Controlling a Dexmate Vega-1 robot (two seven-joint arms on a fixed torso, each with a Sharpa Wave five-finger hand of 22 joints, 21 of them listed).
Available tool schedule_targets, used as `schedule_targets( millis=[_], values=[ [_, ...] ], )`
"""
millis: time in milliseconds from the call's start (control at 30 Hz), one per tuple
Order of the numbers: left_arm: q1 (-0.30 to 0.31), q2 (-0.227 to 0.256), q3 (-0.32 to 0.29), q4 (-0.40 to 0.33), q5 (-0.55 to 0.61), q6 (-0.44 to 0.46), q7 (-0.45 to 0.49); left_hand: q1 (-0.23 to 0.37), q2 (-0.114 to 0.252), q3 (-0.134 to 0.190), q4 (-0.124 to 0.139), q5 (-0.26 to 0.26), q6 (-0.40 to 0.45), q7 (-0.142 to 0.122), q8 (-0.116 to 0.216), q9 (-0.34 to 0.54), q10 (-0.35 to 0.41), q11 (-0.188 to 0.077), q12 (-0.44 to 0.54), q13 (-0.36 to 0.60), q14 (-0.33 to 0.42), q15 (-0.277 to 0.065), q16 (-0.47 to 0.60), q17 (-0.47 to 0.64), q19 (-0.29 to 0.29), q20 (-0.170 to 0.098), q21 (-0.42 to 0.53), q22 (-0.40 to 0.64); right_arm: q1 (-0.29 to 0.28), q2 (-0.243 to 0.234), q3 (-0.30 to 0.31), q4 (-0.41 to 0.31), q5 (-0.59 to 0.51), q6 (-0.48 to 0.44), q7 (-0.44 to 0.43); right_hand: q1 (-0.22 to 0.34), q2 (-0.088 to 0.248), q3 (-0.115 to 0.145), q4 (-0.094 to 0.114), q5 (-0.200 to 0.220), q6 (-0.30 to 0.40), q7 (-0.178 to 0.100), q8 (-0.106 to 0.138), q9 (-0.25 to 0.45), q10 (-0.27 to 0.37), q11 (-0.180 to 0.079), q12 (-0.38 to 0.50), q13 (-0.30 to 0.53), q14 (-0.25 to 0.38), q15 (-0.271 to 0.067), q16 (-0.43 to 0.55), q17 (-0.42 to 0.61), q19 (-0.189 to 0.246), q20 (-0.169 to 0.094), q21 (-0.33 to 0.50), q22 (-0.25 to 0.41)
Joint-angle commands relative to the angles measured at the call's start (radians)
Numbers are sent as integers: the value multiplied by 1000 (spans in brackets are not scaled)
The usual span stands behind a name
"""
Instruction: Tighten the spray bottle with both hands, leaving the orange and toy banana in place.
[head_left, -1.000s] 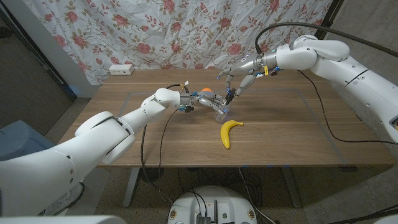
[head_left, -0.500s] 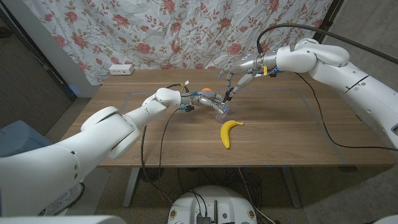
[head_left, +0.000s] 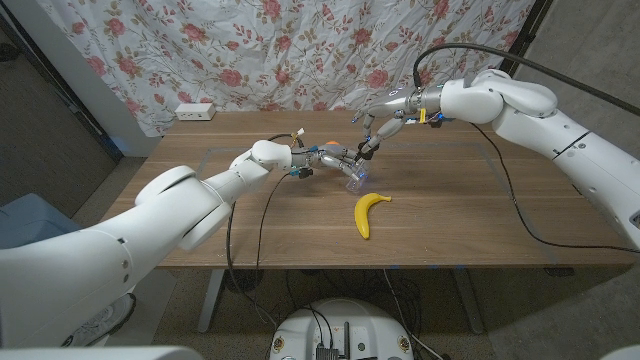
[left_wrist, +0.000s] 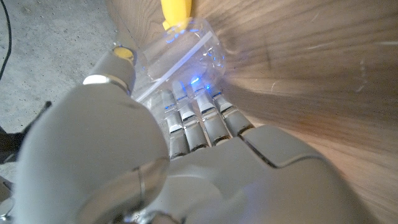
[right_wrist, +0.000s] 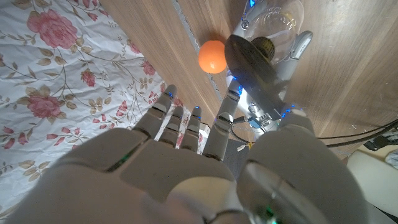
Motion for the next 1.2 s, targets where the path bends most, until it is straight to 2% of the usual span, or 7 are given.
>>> schedule_targets(
  millis=[33,167,433,567,933,1200],
  values=[
    [-11,-13,4,28,1,2,12,-41,149,21,16,10,186,-31,159,4,115,-106,8,6,7,-132,-2,4,6,-35,-1,4,-37,-3,4,-51,-36,-132,-30,-29,10,-3,17,-7,23,3,12,0,22,1,7,3,18,0,9,6,13,1,7,2],
    [-12,-14,5,31,1,4,15,-40,149,21,15,10,187,-32,159,4,116,-106,8,7,8,-134,-2,4,6,-36,-1,4,-47,-3,3,-65,-51,-163,-42,-54,26,-8,34,-14,44,5,15,-6,39,-3,7,3,36,-13,15,7,26,-2,7,2],
    [-12,-16,5,34,-2,6,19,-41,149,22,16,10,189,-31,159,4,117,-103,8,7,9,-133,-2,4,7,-35,-1,4,-67,-3,-1,-92,-79,-218,-60,-71,50,-9,49,-20,70,1,19,-15,65,-15,8,2,60,-38,20,6,38,-6,6,2],
    [-10,-15,4,32,-4,4,16,-41,150,22,16,10,188,-32,159,4,117,-105,8,7,8,-133,-2,5,7,-36,-1,4,-72,-4,-2,-99,-85,-234,-67,-72,53,-9,50,-21,67,-1,15,-18,67,-14,6,2,60,-38,19,5,41,-5,6,2],
    [3,-6,-4,19,-13,-17,7,-42,151,23,17,10,188,-31,158,4,118,-103,8,8,9,-132,-3,5,7,-35,-1,4,-92,12,-1,-113,-106,-279,-125,-72,56,-11,50,-27,99,-6,28,-17,85,-15,5,1,79,-42,19,0,50,-3,4,2],
    [26,16,-18,-22,-23,-31,-5,-42,151,23,16,10,190,-31,158,4,123,-106,9,8,12,-134,-2,5,8,-34,0,4,-110,23,10,-124,-106,-319,-173,-70,56,-11,49,-29,82,1,18,-20,88,-15,1,1,85,-41,17,-3,51,2,3,2]
  ],
)
